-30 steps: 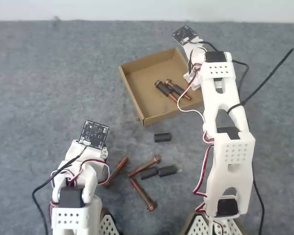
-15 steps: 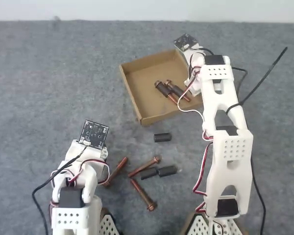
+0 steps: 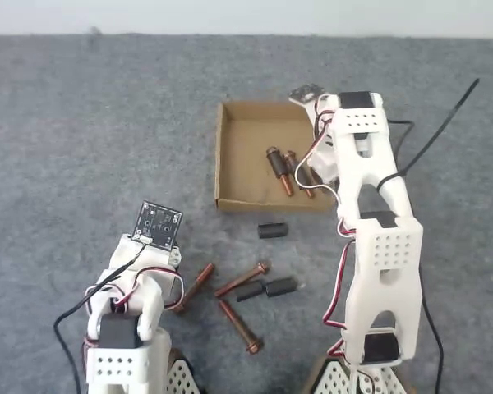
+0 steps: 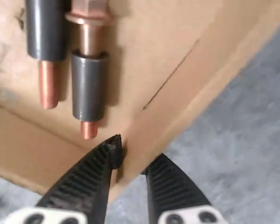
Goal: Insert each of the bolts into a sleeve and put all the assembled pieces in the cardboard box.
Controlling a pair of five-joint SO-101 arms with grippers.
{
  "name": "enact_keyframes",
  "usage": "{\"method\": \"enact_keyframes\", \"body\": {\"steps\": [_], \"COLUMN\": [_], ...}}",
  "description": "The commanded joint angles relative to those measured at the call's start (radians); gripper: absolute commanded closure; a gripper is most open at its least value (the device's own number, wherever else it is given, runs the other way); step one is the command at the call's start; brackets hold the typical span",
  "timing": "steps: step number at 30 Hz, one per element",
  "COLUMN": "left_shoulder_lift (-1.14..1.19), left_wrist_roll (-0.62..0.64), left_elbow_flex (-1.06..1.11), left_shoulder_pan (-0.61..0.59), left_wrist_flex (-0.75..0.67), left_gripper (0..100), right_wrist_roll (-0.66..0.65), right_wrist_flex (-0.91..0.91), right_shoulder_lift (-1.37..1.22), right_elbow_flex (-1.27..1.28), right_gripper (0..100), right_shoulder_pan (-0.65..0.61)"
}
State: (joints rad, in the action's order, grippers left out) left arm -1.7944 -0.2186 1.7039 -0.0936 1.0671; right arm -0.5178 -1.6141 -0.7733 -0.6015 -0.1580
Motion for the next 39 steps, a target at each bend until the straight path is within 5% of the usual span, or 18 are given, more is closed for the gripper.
{"method": "enact_keyframes", "body": {"steps": [1, 12, 18, 30, 39], "left_shoulder_lift": [-0.021, -0.021, -0.021, -0.021, -0.021], "left_wrist_roll": [-0.009, -0.009, -0.009, -0.009, -0.009], "left_elbow_flex": [-0.031, -0.031, -0.033, -0.033, -0.033], "left_shoulder_pan": [0.003, 0.003, 0.003, 0.002, 0.002], "left_wrist_flex": [-0.002, -0.002, -0.002, -0.002, -0.002], "left_gripper": [98, 97, 97, 97, 97], "right_wrist_roll": [0.031, 0.140, 0.135, 0.138, 0.143], "right_wrist_flex": [-0.054, -0.048, -0.096, -0.180, -0.145], "right_shoulder_lift": [0.065, 0.177, 0.252, 0.340, 0.645], "right_elbow_flex": [-0.018, -0.018, -0.018, 0.041, 0.364], "right_gripper": [99.1, 98.2, 86.8, 99.4, 97.1], "right_shoulder_pan": [-0.015, 0.001, -0.005, -0.065, -0.231]}}
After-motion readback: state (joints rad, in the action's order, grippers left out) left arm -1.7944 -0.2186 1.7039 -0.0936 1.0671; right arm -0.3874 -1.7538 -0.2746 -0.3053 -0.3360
